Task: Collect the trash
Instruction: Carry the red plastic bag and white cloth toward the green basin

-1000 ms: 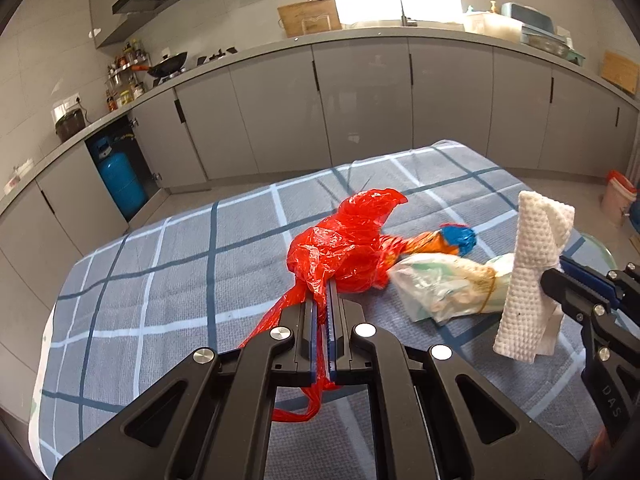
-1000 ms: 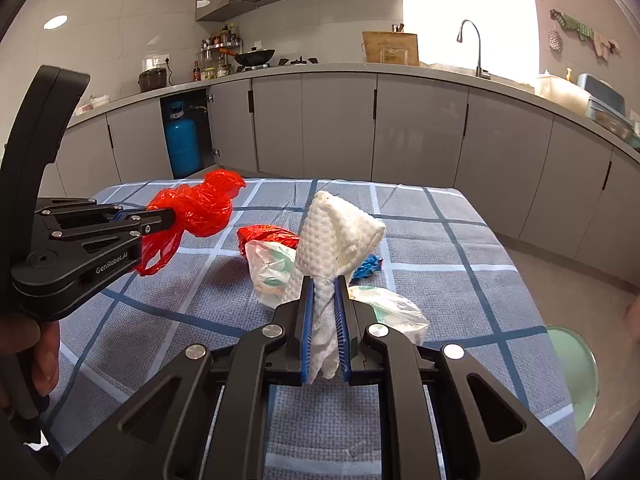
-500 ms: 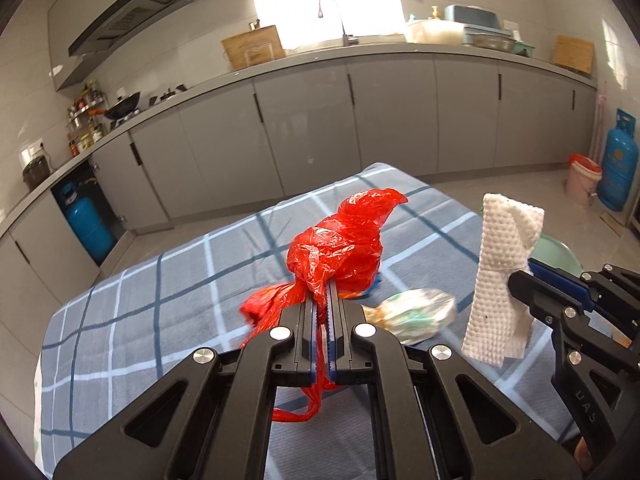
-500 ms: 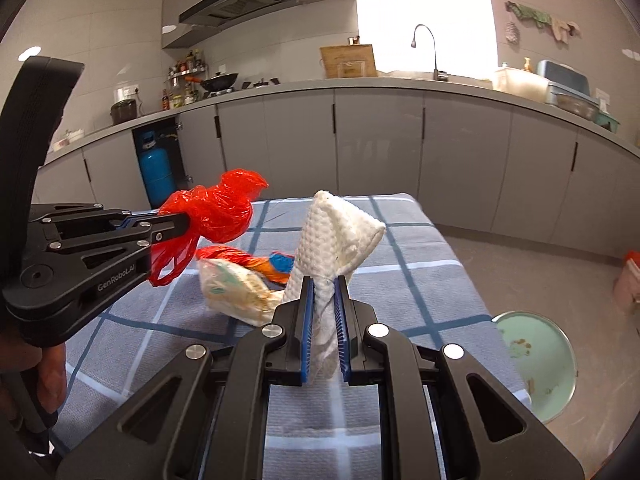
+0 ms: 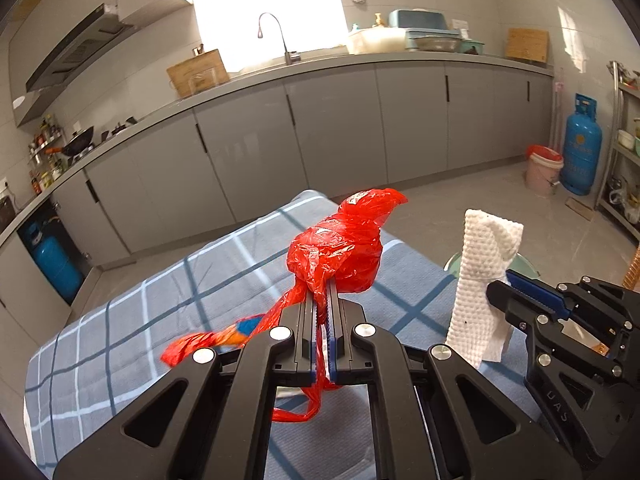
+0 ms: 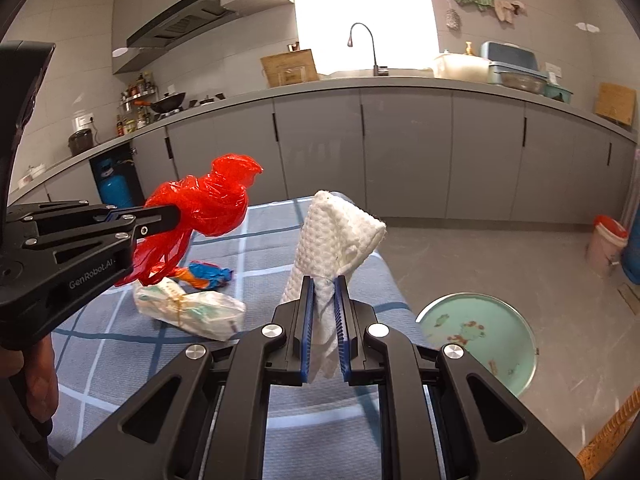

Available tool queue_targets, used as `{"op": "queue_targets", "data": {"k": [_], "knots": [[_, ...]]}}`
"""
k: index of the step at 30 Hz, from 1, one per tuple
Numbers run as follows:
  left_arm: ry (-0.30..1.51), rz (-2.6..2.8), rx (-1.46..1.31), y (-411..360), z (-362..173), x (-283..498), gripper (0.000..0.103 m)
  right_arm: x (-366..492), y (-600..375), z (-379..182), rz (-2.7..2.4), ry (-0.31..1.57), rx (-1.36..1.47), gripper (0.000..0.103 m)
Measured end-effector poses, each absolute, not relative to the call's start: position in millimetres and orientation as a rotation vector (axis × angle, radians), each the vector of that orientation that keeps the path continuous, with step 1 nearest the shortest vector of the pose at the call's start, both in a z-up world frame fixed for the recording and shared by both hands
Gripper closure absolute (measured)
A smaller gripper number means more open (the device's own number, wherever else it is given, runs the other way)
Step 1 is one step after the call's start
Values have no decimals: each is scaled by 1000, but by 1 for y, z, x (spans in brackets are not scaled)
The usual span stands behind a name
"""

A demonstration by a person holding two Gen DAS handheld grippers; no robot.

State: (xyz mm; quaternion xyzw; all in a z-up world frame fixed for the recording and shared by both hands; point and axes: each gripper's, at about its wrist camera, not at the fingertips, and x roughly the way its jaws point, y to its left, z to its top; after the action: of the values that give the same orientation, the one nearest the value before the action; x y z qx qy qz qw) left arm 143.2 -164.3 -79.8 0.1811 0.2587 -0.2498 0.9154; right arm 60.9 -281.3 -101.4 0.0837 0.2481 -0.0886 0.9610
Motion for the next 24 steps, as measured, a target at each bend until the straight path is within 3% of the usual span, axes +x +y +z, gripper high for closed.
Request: {"op": "queue_targets", "data": {"k": [24], "knots": [[502, -675, 417, -266, -83, 133, 98, 33, -373, -110, -371, 487, 226, 90]]}}
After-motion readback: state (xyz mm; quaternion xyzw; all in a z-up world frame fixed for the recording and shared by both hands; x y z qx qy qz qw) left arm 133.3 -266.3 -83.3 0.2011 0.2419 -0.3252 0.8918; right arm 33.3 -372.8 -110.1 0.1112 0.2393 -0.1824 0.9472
